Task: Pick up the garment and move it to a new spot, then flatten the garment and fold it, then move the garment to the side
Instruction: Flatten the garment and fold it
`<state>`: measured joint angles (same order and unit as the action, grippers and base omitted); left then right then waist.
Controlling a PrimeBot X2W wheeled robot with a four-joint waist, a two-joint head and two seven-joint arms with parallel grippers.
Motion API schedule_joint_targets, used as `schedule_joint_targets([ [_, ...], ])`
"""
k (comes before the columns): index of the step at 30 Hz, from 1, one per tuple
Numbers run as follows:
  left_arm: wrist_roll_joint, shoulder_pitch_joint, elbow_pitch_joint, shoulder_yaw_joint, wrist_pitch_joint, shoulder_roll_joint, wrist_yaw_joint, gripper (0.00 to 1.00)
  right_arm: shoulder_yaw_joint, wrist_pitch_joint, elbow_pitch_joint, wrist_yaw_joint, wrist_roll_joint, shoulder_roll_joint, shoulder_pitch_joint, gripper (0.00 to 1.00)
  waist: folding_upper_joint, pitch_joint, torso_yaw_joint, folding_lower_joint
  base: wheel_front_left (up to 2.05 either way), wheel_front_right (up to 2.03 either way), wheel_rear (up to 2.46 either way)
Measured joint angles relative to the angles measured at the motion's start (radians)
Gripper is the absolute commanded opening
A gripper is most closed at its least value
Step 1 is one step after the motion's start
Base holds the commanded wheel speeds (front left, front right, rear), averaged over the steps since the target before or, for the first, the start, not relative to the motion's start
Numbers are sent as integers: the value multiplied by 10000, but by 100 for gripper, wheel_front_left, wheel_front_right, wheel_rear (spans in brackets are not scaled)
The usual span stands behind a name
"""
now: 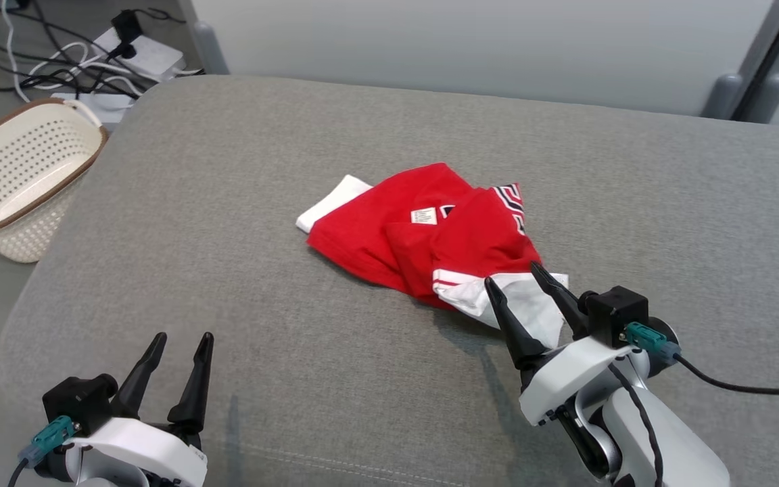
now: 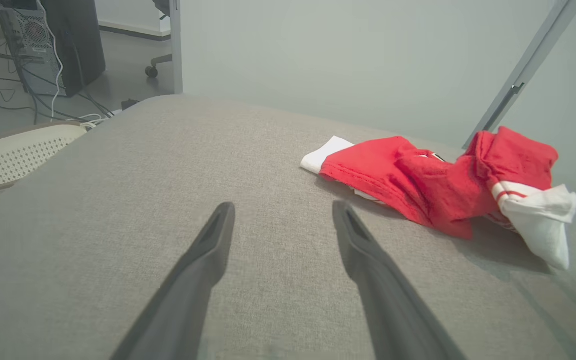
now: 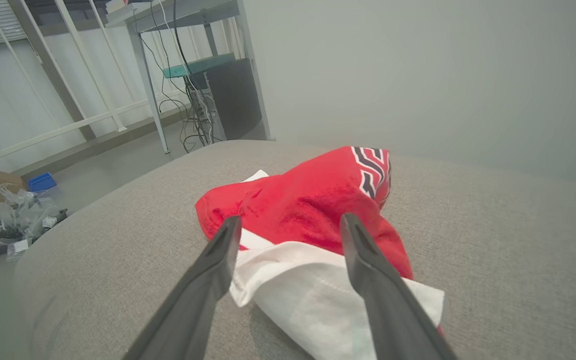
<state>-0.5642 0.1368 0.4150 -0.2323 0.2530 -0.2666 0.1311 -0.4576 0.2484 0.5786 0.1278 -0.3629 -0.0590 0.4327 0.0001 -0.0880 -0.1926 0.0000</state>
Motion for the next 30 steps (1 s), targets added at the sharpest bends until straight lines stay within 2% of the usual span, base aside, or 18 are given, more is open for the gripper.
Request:
schedule_joint_targets([
  [8, -351, 3, 15, -230, 0, -27, 0, 100, -44, -58, 1498, 0, 660, -17, 732, 100, 0, -303, -733, 0, 0, 0, 0],
  [15, -642, 143, 15, -430, 0, -59, 0, 100, 232, -1101, 2475, 0, 1613, -21, 1002, 100, 0, -586, -1001, 0, 0, 0, 0],
  [16, -644, 153, 8, -431, 0, -82, 0, 100, 297, -1292, 2546, 0, 1712, -21, 1003, 79, 0, -629, -1018, 0, 0, 0, 0],
  [18, -742, 156, -2, -430, 0, -130, 0, 100, 468, -1666, 2706, 0, 1967, -12, 1005, 1, 0, -705, -1022, 0, 0, 0, 0],
  [23, -1026, 156, -82, -431, 0, -176, 0, 100, 1252, -1825, 2717, 2, 2640, 0, 1036, 0, 0, -804, -920, 0, 0, 0, 0],
  [30, -1151, 155, -347, -566, 0, -176, 0, 100, 3766, -1685, 1616, 2, 4863, 2, 1415, 0, 0, -860, -493, 0, 0, 0, 0],
])
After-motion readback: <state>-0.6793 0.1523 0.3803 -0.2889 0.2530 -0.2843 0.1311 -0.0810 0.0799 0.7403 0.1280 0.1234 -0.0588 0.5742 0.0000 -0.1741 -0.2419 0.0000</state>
